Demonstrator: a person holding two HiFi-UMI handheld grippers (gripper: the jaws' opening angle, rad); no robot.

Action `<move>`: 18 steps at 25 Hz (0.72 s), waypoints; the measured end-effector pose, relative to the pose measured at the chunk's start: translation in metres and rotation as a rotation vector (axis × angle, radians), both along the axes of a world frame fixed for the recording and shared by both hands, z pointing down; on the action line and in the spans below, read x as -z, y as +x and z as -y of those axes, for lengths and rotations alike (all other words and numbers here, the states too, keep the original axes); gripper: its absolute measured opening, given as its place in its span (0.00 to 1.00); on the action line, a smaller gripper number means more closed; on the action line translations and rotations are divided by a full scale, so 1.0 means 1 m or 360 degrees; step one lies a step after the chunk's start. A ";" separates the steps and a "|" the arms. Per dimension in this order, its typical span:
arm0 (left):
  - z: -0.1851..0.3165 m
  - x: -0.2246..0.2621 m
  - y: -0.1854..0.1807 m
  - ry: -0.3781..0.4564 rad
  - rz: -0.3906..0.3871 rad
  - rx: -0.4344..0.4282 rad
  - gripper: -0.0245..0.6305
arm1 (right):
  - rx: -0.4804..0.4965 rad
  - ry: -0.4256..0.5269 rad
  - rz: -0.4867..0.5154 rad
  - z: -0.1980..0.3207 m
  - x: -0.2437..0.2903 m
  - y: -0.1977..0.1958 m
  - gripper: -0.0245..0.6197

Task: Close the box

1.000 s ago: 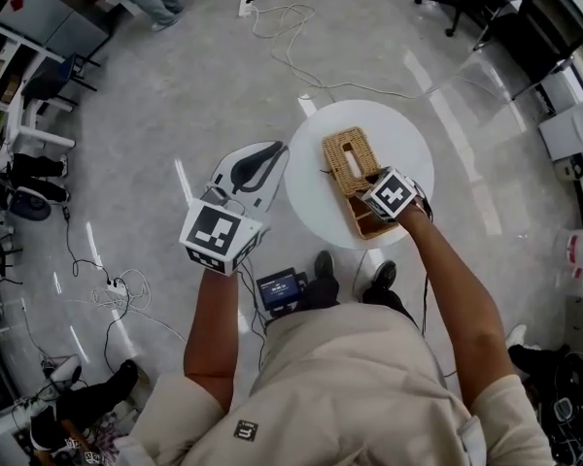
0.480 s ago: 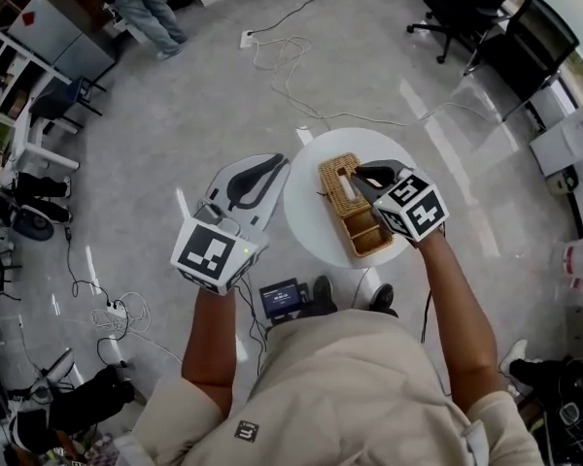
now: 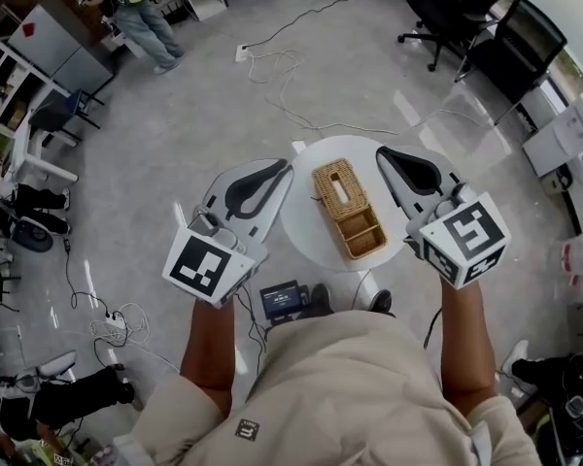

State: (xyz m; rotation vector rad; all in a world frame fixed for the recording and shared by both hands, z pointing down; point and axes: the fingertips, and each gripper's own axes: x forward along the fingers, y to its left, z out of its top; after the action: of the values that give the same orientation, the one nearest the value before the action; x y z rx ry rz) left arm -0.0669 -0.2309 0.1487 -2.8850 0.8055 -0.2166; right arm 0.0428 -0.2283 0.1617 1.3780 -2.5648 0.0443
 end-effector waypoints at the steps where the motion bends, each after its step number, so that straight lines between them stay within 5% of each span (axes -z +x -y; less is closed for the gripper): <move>1: -0.004 0.002 0.000 0.0000 0.0004 -0.0010 0.07 | -0.0013 0.0035 0.0003 -0.006 0.010 0.002 0.03; 18: -0.042 0.008 0.010 0.0011 0.0014 -0.0085 0.07 | -0.0072 0.0165 -0.0083 -0.060 0.050 0.013 0.02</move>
State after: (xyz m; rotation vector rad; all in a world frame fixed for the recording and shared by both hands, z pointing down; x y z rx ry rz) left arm -0.0572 -0.1884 0.1406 -2.8923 0.7255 -0.2202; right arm 0.0554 -0.1687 0.1121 1.4534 -2.5251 -0.1170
